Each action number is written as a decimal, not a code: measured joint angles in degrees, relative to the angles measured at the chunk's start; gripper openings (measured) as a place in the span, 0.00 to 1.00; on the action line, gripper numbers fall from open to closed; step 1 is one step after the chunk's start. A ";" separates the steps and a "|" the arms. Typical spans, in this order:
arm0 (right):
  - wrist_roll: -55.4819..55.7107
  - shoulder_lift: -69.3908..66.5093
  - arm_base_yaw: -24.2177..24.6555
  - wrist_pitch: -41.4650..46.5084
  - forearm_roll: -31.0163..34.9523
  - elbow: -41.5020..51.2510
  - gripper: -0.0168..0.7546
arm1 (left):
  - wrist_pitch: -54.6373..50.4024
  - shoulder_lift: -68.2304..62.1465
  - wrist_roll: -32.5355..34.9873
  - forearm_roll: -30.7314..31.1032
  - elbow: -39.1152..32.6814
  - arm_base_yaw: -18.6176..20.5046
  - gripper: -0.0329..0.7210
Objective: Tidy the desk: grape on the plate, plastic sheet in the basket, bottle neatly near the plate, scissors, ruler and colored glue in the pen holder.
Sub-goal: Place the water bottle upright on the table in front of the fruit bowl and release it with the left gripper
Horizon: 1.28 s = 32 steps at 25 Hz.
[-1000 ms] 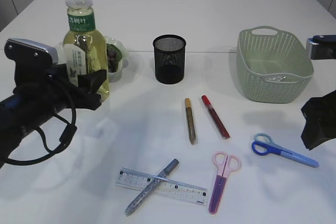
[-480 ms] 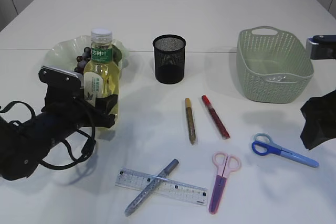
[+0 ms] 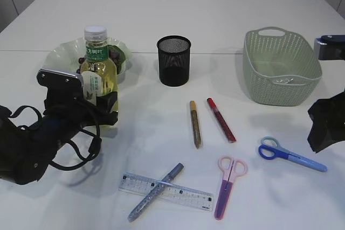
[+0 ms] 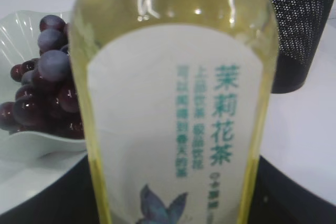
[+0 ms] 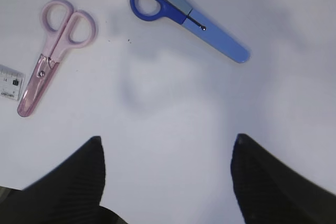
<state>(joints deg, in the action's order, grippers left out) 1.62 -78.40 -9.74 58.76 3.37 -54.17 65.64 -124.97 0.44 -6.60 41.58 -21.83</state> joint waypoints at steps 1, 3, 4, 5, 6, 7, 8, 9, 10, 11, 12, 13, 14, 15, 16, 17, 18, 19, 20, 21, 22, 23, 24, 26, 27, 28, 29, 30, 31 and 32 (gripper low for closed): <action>0.00 0.00 0.00 -0.09 0.00 0.00 0.77 | 0.00 0.00 0.00 -0.25 0.00 0.12 0.65; 0.00 0.00 0.00 -0.23 0.00 0.00 0.77 | 0.00 -0.05 -0.44 -0.27 0.00 0.10 0.71; 0.00 0.00 0.00 -0.23 0.00 0.00 0.77 | 0.00 -0.05 -0.44 -0.15 0.00 0.10 0.74; 0.00 0.00 0.00 -0.32 0.00 0.00 0.77 | 0.05 -0.05 -0.44 0.36 0.00 0.10 0.76; 0.00 0.00 0.00 -0.32 0.00 0.00 0.77 | 0.05 -0.05 -0.44 0.68 0.00 0.10 0.78; 0.00 0.00 0.00 -0.32 0.00 0.00 0.77 | 0.05 -0.05 -0.44 1.01 0.00 0.19 0.79; 0.00 0.00 0.00 -0.32 0.00 0.00 0.77 | 0.05 -0.05 -0.44 1.14 0.00 0.19 0.79; 0.00 0.00 0.00 -0.32 0.00 0.00 0.77 | 0.05 -0.05 -0.44 1.26 0.00 0.19 0.80; 0.00 0.00 0.00 -0.32 0.00 0.00 0.77 | 0.05 -0.05 -0.44 1.26 0.00 0.19 0.80; 0.00 0.00 0.00 -0.32 0.00 0.00 0.77 | 0.05 -0.05 -0.44 1.37 0.00 0.19 0.80; 0.00 0.00 0.00 -0.32 0.00 0.00 0.77 | -0.08 -0.05 -0.44 1.45 0.00 0.19 0.80; 0.00 0.00 0.00 -0.32 0.00 0.00 0.77 | -0.38 -0.05 -0.44 1.49 0.00 0.19 0.80; 0.00 0.00 0.00 -0.32 0.00 0.00 0.77 | -0.59 0.08 -0.44 1.59 0.00 0.19 0.80; 0.00 0.00 0.00 -0.32 0.00 0.00 0.77 | -1.03 0.40 -0.44 1.59 0.00 0.19 0.81; 0.00 0.00 0.00 -0.32 0.00 0.00 0.77 | -1.51 1.01 -0.44 1.59 -0.12 0.19 0.81; 0.00 0.00 0.00 -0.32 0.00 0.00 0.77 | -1.72 1.64 -0.44 1.59 -0.12 0.19 0.82; 0.00 0.00 0.00 -0.32 0.00 0.00 0.77 | -1.74 2.15 -0.44 1.59 -0.19 0.19 0.82; 0.00 0.00 0.00 -0.32 0.00 0.00 0.77 | -1.74 2.67 -0.44 1.59 -0.19 0.19 0.82; 0.00 0.00 0.00 -0.32 0.00 0.00 0.77 | -1.74 3.38 -0.44 1.59 -0.24 0.19 0.82; 0.00 0.00 0.00 -0.32 0.00 0.00 0.77 | -1.74 3.92 -0.44 1.59 -0.48 0.19 0.82; 0.00 0.00 0.00 -0.32 0.00 0.00 0.77 | -1.74 4.66 -0.44 1.59 -0.70 0.19 0.82; 0.00 0.00 0.00 -0.32 0.00 0.00 0.77 | -1.74 5.55 -0.44 1.71 -1.15 0.19 0.82; 0.00 0.00 0.00 -0.32 0.00 0.00 0.77 | -1.83 6.64 -0.44 1.71 -1.81 0.19 0.82; 0.00 0.00 0.00 -0.32 0.00 0.00 0.77 | -1.83 8.99 -0.44 1.71 -3.28 0.19 0.82; 0.00 0.00 0.00 -0.32 0.00 0.00 0.77 | -1.83 10.42 -0.44 1.74 -4.14 0.19 0.82; 0.00 0.00 0.00 -0.32 0.00 0.00 0.77 | -1.67 12.00 -0.44 1.84 -4.96 0.34 0.82; 0.00 0.00 0.00 -0.32 0.00 0.00 0.77 | -1.34 13.41 -0.44 1.97 -5.57 0.34 0.82; 0.00 0.00 0.00 -0.32 0.00 0.00 0.77 | -1.02 15.15 -0.44 2.27 -6.20 0.37 0.82; 0.00 0.00 0.00 -0.32 0.00 0.00 0.77 | -0.79 16.85 -0.44 2.69 -6.69 0.46 0.82; 0.00 0.00 0.00 -0.32 0.00 0.00 0.77 | -0.53 18.19 -0.44 3.47 -6.95 0.46 0.82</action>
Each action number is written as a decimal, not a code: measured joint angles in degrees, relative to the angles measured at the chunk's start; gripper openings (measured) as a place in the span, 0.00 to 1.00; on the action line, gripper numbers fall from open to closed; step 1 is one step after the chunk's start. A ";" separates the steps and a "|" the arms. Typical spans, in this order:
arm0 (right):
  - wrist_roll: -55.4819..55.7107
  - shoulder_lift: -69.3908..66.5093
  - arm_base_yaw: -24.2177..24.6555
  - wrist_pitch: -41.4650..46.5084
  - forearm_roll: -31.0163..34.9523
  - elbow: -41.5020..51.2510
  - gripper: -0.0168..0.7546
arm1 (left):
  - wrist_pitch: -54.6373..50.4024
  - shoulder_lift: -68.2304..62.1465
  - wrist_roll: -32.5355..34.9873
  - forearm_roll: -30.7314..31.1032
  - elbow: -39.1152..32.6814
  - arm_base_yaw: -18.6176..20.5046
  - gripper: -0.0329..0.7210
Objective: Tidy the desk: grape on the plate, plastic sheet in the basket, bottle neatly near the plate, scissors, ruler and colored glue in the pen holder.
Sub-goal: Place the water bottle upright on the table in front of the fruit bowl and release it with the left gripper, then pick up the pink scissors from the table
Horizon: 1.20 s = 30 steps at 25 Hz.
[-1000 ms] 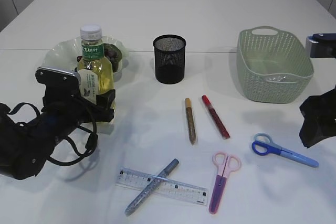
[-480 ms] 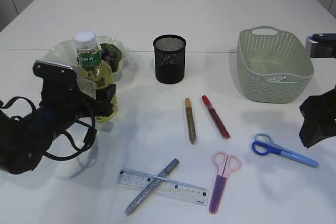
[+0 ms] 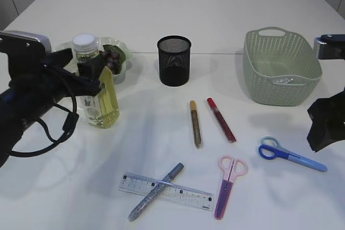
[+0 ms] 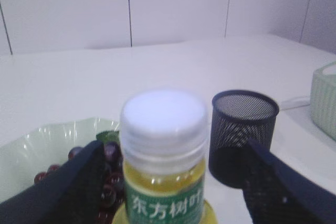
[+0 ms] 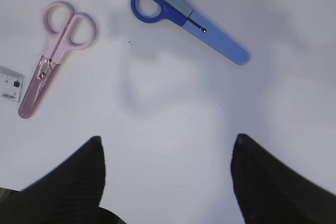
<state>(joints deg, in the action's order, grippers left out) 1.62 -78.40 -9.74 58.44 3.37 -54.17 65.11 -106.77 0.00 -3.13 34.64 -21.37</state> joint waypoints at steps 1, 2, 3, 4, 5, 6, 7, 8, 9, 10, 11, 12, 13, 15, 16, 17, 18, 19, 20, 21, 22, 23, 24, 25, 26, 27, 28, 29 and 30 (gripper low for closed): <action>0.00 0.00 0.00 0.00 0.00 0.00 0.77 | 0.14 1.48 0.00 0.83 -0.37 0.00 0.82; 0.00 0.00 0.00 0.00 0.00 0.00 0.77 | 0.14 2.91 0.00 1.49 -0.64 0.00 0.82; 0.00 0.00 0.00 0.00 0.00 0.00 0.77 | 0.14 4.33 0.00 2.13 -0.76 0.00 0.81; 0.00 0.00 0.00 0.00 0.00 0.00 0.77 | 0.14 5.61 0.00 2.60 -0.89 0.00 0.80; 0.00 0.00 0.00 0.00 0.00 0.00 0.77 | 0.14 7.28 0.00 3.13 -0.99 0.00 0.79; 0.00 0.00 0.00 0.00 0.00 0.00 0.77 | 0.14 9.01 0.00 3.13 -1.13 0.00 0.78; 0.00 0.00 0.00 0.00 0.00 0.00 0.77 | -0.22 10.80 0.00 3.13 -1.12 0.00 0.78; 0.00 0.00 0.00 0.00 0.00 0.00 0.77 | -1.45 12.33 0.00 3.13 -1.12 0.00 0.78; 0.00 0.00 0.00 0.00 0.00 0.00 0.77 | -2.85 14.15 0.00 3.13 -1.12 0.00 0.77; 0.00 0.00 0.00 0.00 0.00 0.00 0.77 | -5.03 15.91 0.00 3.13 -1.12 0.00 0.76; 0.00 0.00 0.00 0.00 0.00 0.00 0.77 | -7.53 17.38 0.00 3.13 -1.12 0.00 0.75; 0.00 0.00 0.00 0.00 0.00 0.00 0.77 | -10.25 19.16 0.00 3.13 -1.23 0.00 0.74; 0.00 0.00 0.00 0.00 0.00 0.00 0.77 | -12.65 20.95 0.00 3.13 -1.34 0.00 0.72; 0.00 0.00 0.00 0.00 0.00 0.00 0.77 | -18.84 24.27 0.00 2.83 -1.45 0.00 0.68; 0.00 0.00 0.00 0.00 0.00 0.00 0.77 | -21.65 26.07 0.00 2.70 -1.45 0.00 0.65; 0.00 0.00 0.00 0.00 0.00 0.00 0.77 | -25.15 27.75 0.00 2.39 -1.45 0.00 0.64; 0.00 0.00 0.00 0.00 0.00 0.00 0.77 | -28.79 29.35 0.00 1.88 -1.45 0.00 0.63; 0.00 0.00 0.00 0.00 0.00 0.00 0.77 | -32.00 30.60 0.00 1.45 -1.45 0.00 0.62; 0.00 0.00 0.00 0.00 0.00 0.00 0.77 | -35.98 32.00 0.00 1.06 -1.45 0.00 0.61; 0.00 0.00 0.00 0.00 0.00 0.00 0.77 | -40.20 33.36 0.00 0.82 -1.45 0.00 0.61; 0.00 0.00 0.00 0.00 0.00 0.00 0.77 | -44.51 34.45 0.00 0.67 -1.45 0.00 0.61; 0.00 0.00 0.00 0.00 0.00 0.00 0.77 | -48.13 35.73 0.00 0.63 -1.55 0.00 0.61; 0.00 0.00 0.00 0.00 0.00 0.00 0.77 | -52.44 36.99 0.00 0.53 -1.53 0.00 0.61; 0.00 0.00 0.00 0.00 0.00 0.00 0.77 | -56.68 38.22 0.00 0.50 -1.53 0.00 0.61; 0.00 0.00 0.00 0.00 0.00 0.00 0.77 | -60.18 39.15 0.00 0.50 -1.53 0.00 0.61; 0.00 0.00 0.00 0.00 0.00 0.00 0.77 | -64.33 40.15 0.00 0.50 -1.53 0.00 0.61; 0.00 0.00 0.00 0.00 0.00 0.00 0.77 | -68.33 40.99 0.00 0.50 -1.53 0.00 0.61; 0.16 0.00 0.00 0.00 0.00 0.00 0.77 | -72.18 41.61 0.00 0.39 -1.53 0.00 0.61; 0.55 0.00 0.00 0.00 0.00 0.00 0.77 | -75.28 41.93 0.00 -0.22 -1.53 0.00 0.61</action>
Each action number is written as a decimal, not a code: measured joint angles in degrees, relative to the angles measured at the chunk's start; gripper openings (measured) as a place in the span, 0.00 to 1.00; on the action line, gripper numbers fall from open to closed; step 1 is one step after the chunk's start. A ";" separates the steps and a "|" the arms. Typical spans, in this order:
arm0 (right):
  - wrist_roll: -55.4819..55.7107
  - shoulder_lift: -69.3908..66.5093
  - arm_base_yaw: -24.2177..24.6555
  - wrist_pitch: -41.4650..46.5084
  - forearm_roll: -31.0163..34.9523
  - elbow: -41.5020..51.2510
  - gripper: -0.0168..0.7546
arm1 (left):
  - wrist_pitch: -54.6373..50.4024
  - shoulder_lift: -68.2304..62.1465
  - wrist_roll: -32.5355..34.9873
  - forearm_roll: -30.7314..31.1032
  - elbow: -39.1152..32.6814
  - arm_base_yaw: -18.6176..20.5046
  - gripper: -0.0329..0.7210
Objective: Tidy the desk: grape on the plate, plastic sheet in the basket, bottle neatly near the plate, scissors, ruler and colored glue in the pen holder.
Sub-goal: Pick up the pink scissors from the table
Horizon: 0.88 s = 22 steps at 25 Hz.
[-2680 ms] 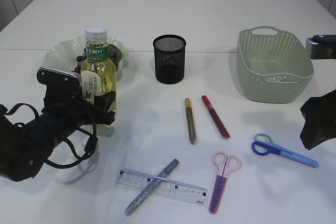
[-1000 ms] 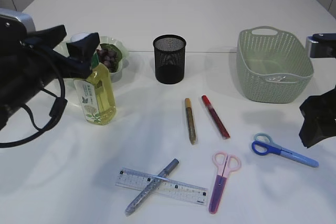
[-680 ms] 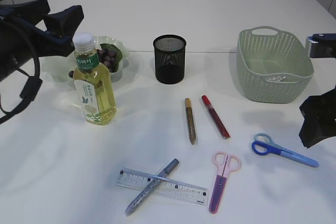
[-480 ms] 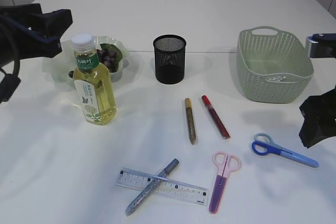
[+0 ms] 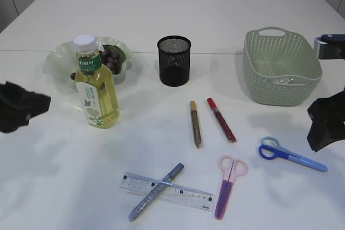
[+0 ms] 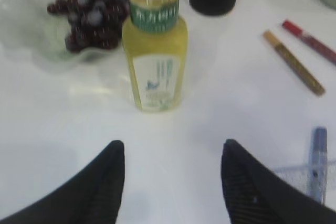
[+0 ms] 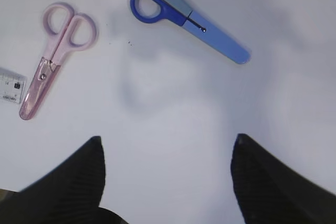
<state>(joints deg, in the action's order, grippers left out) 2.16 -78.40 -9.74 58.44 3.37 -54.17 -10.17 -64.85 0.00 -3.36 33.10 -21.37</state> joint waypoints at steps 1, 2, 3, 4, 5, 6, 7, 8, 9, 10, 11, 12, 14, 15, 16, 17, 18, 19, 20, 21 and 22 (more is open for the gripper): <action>0.45 0.00 0.00 0.00 0.00 0.00 0.77 | -3.74 0.13 0.00 -1.11 0.00 0.00 0.61; 0.94 0.00 0.00 0.00 0.00 0.00 0.77 | -7.51 0.23 0.00 -2.70 0.00 0.00 0.61; 1.63 0.00 0.00 0.00 0.40 0.00 0.77 | -10.55 0.23 0.00 -3.95 0.13 0.00 0.61; 2.45 0.00 0.00 0.00 0.73 0.00 0.77 | -13.87 0.23 0.00 -5.09 0.35 0.00 0.61; 3.55 0.00 -0.10 0.00 1.17 0.00 0.77 | -16.51 0.23 0.00 -5.82 0.48 0.00 0.61; 5.12 0.00 -0.36 -0.12 1.22 0.00 0.77 | -18.39 0.23 0.00 -6.09 0.73 0.00 0.61; 6.78 0.00 -1.03 -0.26 1.10 0.00 0.77 | -19.78 -0.03 0.00 -6.07 1.11 0.00 0.61; 8.50 -0.12 -1.78 -0.76 0.86 0.00 0.77 | -21.02 -0.59 0.00 -6.07 1.77 0.33 0.60; 9.87 -0.46 -2.90 -1.29 0.86 0.00 0.77 | -21.98 -1.46 0.00 -6.07 2.33 0.82 0.60; 11.34 -0.82 -4.26 -1.70 0.86 0.00 0.77 | -22.42 -2.58 0.00 -6.07 3.07 1.62 0.60; 12.58 -1.50 -5.49 -2.20 0.86 0.00 0.77 | -22.83 -3.67 0.00 -6.07 3.93 2.50 0.59; 13.52 -2.22 -6.99 -2.53 0.86 0.00 0.77 | -23.40 -5.06 0.00 -6.21 4.75 3.75 0.59; 15.60 -3.61 -9.81 -3.50 1.66 0.00 0.77 | -25.32 -7.61 0.00 -6.59 7.06 6.13 0.59; 16.70 -4.31 -10.88 -4.39 2.07 0.00 0.77 | -26.82 -8.81 0.00 -6.73 8.30 7.27 0.59; 17.99 -5.02 -12.04 -5.47 2.22 0.00 0.77 | -28.34 -9.72 0.00 -6.73 9.23 8.16 0.59; 19.95 -5.66 -12.97 -6.48 2.45 0.00 0.77 | -29.21 -10.28 0.00 -6.73 10.12 8.68 0.59; 22.12 -6.56 -13.58 -7.74 2.56 0.00 0.77 | -29.82 -10.53 0.00 -6.73 10.67 8.80 0.59; 23.93 -7.62 -14.12 -8.71 2.56 -0.15 0.77 | -29.82 -10.66 0.00 -6.73 10.81 8.84 0.59; 25.86 -8.60 -14.67 -9.27 2.56 -0.43 0.77 | -29.82 -10.64 0.00 -6.76 10.85 8.84 0.59; 27.33 -9.88 -15.00 -9.53 2.56 -1.16 0.77 | -29.82 -10.64 0.00 -6.76 10.94 8.84 0.59; 28.09 -11.26 -15.11 -9.77 2.56 -2.11 0.77 | -29.82 -10.64 0.00 -6.86 10.94 8.84 0.58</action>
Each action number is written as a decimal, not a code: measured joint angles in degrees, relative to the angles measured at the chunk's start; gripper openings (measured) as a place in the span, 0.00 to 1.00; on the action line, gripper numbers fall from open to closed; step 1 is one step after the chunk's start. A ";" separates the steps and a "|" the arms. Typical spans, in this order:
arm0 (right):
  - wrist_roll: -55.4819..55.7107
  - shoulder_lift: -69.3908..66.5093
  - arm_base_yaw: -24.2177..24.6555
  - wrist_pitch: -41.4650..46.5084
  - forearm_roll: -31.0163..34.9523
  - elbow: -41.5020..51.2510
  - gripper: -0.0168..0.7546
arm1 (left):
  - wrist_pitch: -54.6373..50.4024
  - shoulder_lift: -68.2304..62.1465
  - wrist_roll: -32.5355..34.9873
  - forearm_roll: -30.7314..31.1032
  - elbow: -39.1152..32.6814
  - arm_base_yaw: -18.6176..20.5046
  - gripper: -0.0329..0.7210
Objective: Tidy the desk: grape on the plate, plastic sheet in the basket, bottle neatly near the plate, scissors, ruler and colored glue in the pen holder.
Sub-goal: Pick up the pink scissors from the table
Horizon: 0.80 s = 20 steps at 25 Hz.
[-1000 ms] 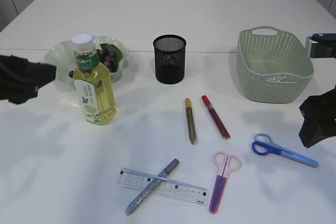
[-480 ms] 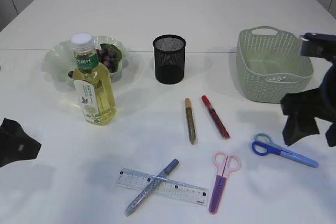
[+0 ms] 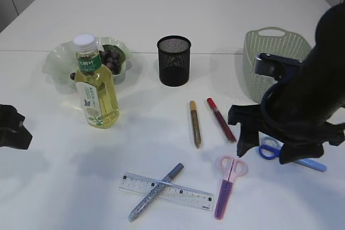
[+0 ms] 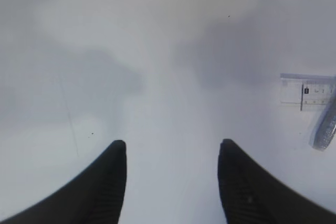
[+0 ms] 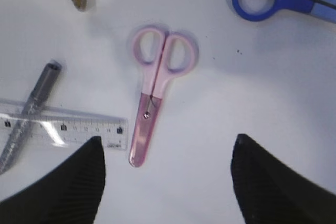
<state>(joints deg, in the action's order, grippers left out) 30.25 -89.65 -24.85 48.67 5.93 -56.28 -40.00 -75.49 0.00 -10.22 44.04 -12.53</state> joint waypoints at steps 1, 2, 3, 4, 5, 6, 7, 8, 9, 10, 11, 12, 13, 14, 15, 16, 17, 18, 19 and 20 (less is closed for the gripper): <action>0.73 -1.47 -0.13 -0.10 0.10 -1.23 0.77 | 0.00 0.00 0.00 0.00 0.00 0.00 0.58; 1.66 -2.76 -0.13 -0.10 0.10 -2.46 0.77 | 0.00 0.00 0.00 0.00 0.00 0.00 0.58; 2.95 -4.32 -0.13 -0.10 0.10 -4.02 0.77 | 0.00 0.00 0.00 0.00 0.00 0.00 0.58; 4.43 -5.87 -0.13 -0.10 0.10 -5.62 0.77 | 0.00 0.00 0.00 0.00 0.00 0.00 0.58; 6.55 -7.18 -0.13 0.11 0.10 -6.93 0.77 | 0.00 0.00 0.00 0.00 0.00 0.00 0.58; 8.59 -8.71 -0.13 0.40 0.23 -8.36 0.77 | 0.00 0.00 0.00 0.00 0.00 0.00 0.58; 9.79 -10.13 -0.13 0.79 0.78 -9.62 0.77 | 0.00 0.00 0.00 0.00 0.00 0.00 0.58; 10.60 -11.38 -0.21 1.05 1.69 -10.58 0.77 | 0.00 0.00 0.00 0.00 0.00 0.00 0.58; 11.13 -12.26 -0.35 1.14 2.21 -11.10 0.77 | 0.00 0.00 0.00 0.00 0.00 0.00 0.58; 11.39 -13.12 -0.46 1.28 2.58 -11.40 0.77 | -0.09 0.00 0.00 0.00 0.00 0.00 0.58; 11.51 -13.81 -0.74 1.68 2.69 -11.52 0.77 | -0.09 0.00 0.00 0.00 0.00 0.00 0.58; 11.65 -14.36 -1.00 1.98 2.92 -11.55 0.77 | -0.09 0.00 0.00 0.00 0.00 0.00 0.58; 11.75 -15.07 -1.26 2.40 3.05 -11.55 0.77 | -0.12 0.00 0.00 0.00 0.00 0.00 0.58; 11.77 -15.79 -1.50 2.70 3.05 -11.55 0.77 | -0.12 0.00 0.00 0.00 0.00 0.00 0.58; 11.77 -16.40 -1.62 2.79 3.05 -11.55 0.77 | -0.22 0.00 0.00 0.00 0.00 0.00 0.58; 11.77 -17.05 -1.74 2.79 3.08 -11.55 0.77 | -0.22 0.00 0.00 0.00 0.00 0.00 0.58; 11.77 -17.57 -1.74 2.79 3.08 -11.55 0.77 | -0.22 0.00 0.00 0.00 0.00 0.00 0.58; 11.77 -17.92 -1.74 2.79 2.78 -11.55 0.77 | -0.22 0.00 0.00 0.00 0.00 0.00 0.58; 11.77 -18.14 -1.81 2.79 2.34 -11.55 0.77 | -0.24 0.00 0.00 0.00 0.00 0.00 0.58; 11.77 -18.34 -1.81 2.79 1.84 -11.55 0.77 | -0.34 0.00 0.00 0.00 0.00 0.00 0.58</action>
<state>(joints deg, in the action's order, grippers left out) 42.02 -108.00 -26.66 51.46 7.77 -67.83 -40.33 -75.49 0.00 -10.22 44.04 -12.53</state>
